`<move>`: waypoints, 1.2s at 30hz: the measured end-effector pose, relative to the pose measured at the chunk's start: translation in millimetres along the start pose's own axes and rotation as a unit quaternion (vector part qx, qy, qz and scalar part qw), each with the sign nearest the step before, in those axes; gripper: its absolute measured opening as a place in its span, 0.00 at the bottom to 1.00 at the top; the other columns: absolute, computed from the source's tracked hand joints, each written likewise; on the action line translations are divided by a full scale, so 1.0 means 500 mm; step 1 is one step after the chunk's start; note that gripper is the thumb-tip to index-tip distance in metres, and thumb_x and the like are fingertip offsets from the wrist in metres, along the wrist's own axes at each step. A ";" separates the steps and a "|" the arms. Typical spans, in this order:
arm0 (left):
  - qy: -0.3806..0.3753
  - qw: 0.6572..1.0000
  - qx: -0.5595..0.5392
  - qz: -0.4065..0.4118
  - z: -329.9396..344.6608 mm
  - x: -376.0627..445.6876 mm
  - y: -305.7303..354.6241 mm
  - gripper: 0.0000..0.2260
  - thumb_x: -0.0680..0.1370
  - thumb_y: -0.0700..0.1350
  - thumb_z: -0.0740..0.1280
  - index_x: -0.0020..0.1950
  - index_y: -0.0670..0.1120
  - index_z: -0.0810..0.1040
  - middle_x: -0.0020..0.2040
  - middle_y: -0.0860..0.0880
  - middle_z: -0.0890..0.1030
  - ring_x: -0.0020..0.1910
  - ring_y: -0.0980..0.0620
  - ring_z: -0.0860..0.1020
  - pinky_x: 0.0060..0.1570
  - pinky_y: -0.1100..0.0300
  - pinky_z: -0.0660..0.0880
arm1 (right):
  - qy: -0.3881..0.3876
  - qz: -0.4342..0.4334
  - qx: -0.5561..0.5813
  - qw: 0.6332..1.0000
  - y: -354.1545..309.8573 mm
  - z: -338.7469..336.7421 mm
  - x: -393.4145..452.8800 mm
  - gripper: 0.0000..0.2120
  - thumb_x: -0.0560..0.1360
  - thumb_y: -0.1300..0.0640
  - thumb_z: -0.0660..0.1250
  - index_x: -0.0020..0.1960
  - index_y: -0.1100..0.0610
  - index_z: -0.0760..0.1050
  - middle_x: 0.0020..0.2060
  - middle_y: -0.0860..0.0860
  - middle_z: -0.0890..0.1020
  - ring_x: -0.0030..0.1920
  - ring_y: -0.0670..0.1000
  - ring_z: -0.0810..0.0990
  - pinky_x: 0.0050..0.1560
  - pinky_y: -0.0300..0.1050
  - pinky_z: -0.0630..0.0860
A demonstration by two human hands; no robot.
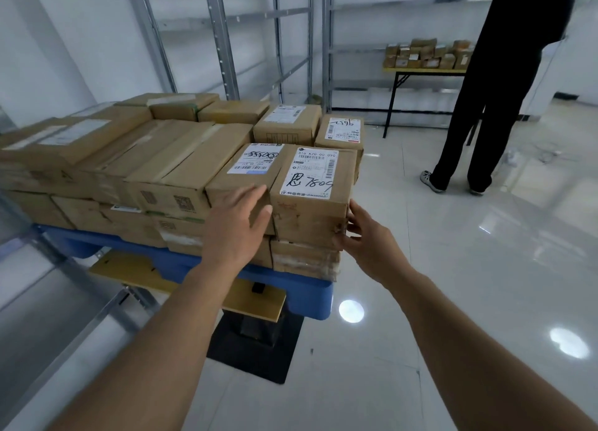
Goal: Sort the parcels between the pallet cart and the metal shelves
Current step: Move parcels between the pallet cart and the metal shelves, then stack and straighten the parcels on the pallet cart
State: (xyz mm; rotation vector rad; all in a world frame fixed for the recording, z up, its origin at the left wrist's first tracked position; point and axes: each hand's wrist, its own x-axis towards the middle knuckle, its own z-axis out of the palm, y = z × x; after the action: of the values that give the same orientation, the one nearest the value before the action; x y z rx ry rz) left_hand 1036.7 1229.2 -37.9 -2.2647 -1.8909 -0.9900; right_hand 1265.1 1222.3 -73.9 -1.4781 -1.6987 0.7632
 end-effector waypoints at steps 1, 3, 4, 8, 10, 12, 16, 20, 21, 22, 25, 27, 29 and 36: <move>-0.004 1.000 0.006 -0.002 0.000 0.000 0.001 0.20 0.80 0.52 0.58 0.71 0.50 0.68 0.70 0.50 0.69 0.68 0.50 0.65 0.65 0.51 0.63 | -0.003 0.001 -0.007 1.000 0.001 -0.001 0.000 0.30 0.78 0.53 0.64 0.76 0.44 0.56 0.66 0.48 0.74 0.64 0.50 0.74 0.59 0.52 0.77; -0.010 1.000 -0.004 -0.014 -0.002 -0.002 0.007 0.20 0.80 0.52 0.59 0.71 0.51 0.68 0.70 0.50 0.69 0.68 0.50 0.65 0.65 0.52 0.62 | -0.011 -0.001 -0.008 1.000 0.005 -0.006 0.003 0.31 0.77 0.53 0.65 0.75 0.43 0.55 0.66 0.48 0.74 0.65 0.50 0.74 0.60 0.53 0.76; -0.011 0.999 -0.021 -0.024 -0.004 -0.003 0.013 0.20 0.80 0.51 0.60 0.71 0.51 0.67 0.70 0.50 0.69 0.68 0.50 0.65 0.65 0.52 0.62 | -0.017 -0.002 -0.010 1.000 0.008 -0.012 0.004 0.31 0.77 0.53 0.66 0.75 0.43 0.55 0.66 0.49 0.74 0.65 0.51 0.74 0.60 0.53 0.76; 0.020 0.995 -0.059 -0.079 -0.014 -0.010 0.041 0.21 0.79 0.53 0.59 0.73 0.55 0.63 0.71 0.51 0.69 0.69 0.50 0.66 0.64 0.51 0.64 | -0.012 -0.004 -0.050 0.999 0.030 -0.043 0.001 0.34 0.75 0.56 0.68 0.76 0.44 0.56 0.66 0.50 0.73 0.63 0.52 0.74 0.59 0.47 0.74; 0.035 0.993 -0.074 -0.089 -0.014 -0.018 0.063 0.21 0.79 0.54 0.59 0.73 0.55 0.63 0.71 0.52 0.68 0.69 0.50 0.65 0.65 0.51 0.64 | -0.005 -0.004 -0.073 0.997 0.046 -0.063 -0.003 0.32 0.75 0.56 0.67 0.76 0.48 0.58 0.66 0.51 0.73 0.61 0.51 0.74 0.56 0.44 0.73; 0.047 0.990 -0.096 -0.089 -0.011 -0.027 0.096 0.21 0.79 0.54 0.59 0.73 0.56 0.63 0.71 0.52 0.68 0.69 0.50 0.66 0.65 0.52 0.65 | 0.001 -0.010 -0.091 0.996 0.061 -0.089 -0.008 0.30 0.76 0.56 0.66 0.75 0.49 0.61 0.66 0.52 0.72 0.61 0.51 0.74 0.53 0.40 0.71; 0.064 0.995 -0.065 -0.040 0.003 -0.038 0.191 0.21 0.80 0.54 0.58 0.73 0.54 0.63 0.73 0.53 0.65 0.71 0.52 0.62 0.67 0.50 0.62 | 0.014 -0.027 -0.112 0.993 0.084 -0.148 -0.014 0.28 0.75 0.57 0.66 0.74 0.49 0.63 0.66 0.51 0.72 0.57 0.48 0.73 0.50 0.38 0.67; 0.081 0.996 -0.019 0.037 0.035 -0.051 0.293 0.23 0.78 0.54 0.57 0.72 0.48 0.66 0.72 0.49 0.67 0.71 0.50 0.61 0.69 0.52 0.57 | 0.027 -0.049 -0.144 0.988 0.101 -0.194 -0.017 0.27 0.76 0.56 0.66 0.74 0.51 0.63 0.67 0.51 0.71 0.63 0.49 0.72 0.51 0.38 0.67; 0.080 0.995 -0.015 0.050 0.048 -0.057 0.314 0.23 0.78 0.54 0.57 0.71 0.48 0.67 0.71 0.48 0.68 0.71 0.50 0.62 0.68 0.54 0.57 | 0.030 -0.053 -0.147 0.987 0.104 -0.203 -0.018 0.27 0.76 0.55 0.66 0.74 0.51 0.63 0.68 0.51 0.71 0.63 0.49 0.72 0.52 0.39 0.67; 0.074 0.995 -0.019 0.060 0.064 -0.064 0.333 0.23 0.78 0.55 0.56 0.71 0.47 0.67 0.70 0.47 0.69 0.70 0.50 0.63 0.66 0.55 0.59 | 0.033 -0.056 -0.148 0.987 0.108 -0.210 -0.019 0.27 0.76 0.55 0.65 0.74 0.51 0.63 0.68 0.50 0.71 0.64 0.49 0.71 0.52 0.39 0.67; 0.025 0.997 -0.034 0.071 0.125 -0.083 0.370 0.24 0.78 0.54 0.59 0.72 0.46 0.66 0.69 0.46 0.69 0.70 0.49 0.64 0.66 0.53 0.65 | 0.041 -0.062 -0.153 0.985 0.124 -0.225 -0.017 0.27 0.76 0.53 0.65 0.74 0.51 0.63 0.69 0.49 0.69 0.65 0.50 0.71 0.55 0.42 0.69; -0.011 0.998 -0.029 0.060 0.169 -0.089 0.379 0.25 0.78 0.52 0.62 0.73 0.46 0.64 0.71 0.46 0.67 0.71 0.48 0.62 0.67 0.49 0.65 | 0.048 -0.064 -0.155 0.985 0.139 -0.235 -0.010 0.27 0.76 0.51 0.65 0.74 0.51 0.64 0.70 0.49 0.69 0.66 0.50 0.70 0.58 0.45 0.70; -0.029 0.998 -0.020 0.047 0.208 -0.085 0.378 0.26 0.78 0.52 0.63 0.74 0.47 0.63 0.72 0.46 0.67 0.72 0.47 0.61 0.69 0.50 0.63 | 0.046 -0.063 -0.163 0.984 0.158 -0.245 0.002 0.27 0.76 0.50 0.65 0.74 0.51 0.64 0.70 0.49 0.68 0.67 0.50 0.69 0.61 0.46 0.70; -0.067 0.998 -0.006 -0.003 0.331 -0.020 0.373 0.27 0.78 0.55 0.61 0.75 0.49 0.61 0.74 0.48 0.64 0.73 0.48 0.58 0.69 0.51 0.60 | 0.025 -0.061 -0.188 0.980 0.237 -0.292 0.078 0.28 0.76 0.48 0.66 0.74 0.50 0.63 0.71 0.49 0.68 0.67 0.50 0.70 0.59 0.45 0.70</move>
State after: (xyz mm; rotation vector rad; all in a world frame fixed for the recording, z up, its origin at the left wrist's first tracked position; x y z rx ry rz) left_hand 1276.4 1239.2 -106.6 -2.3901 -1.9482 -0.8720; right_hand 1449.8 1274.2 -86.4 -1.6056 -1.9499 0.3452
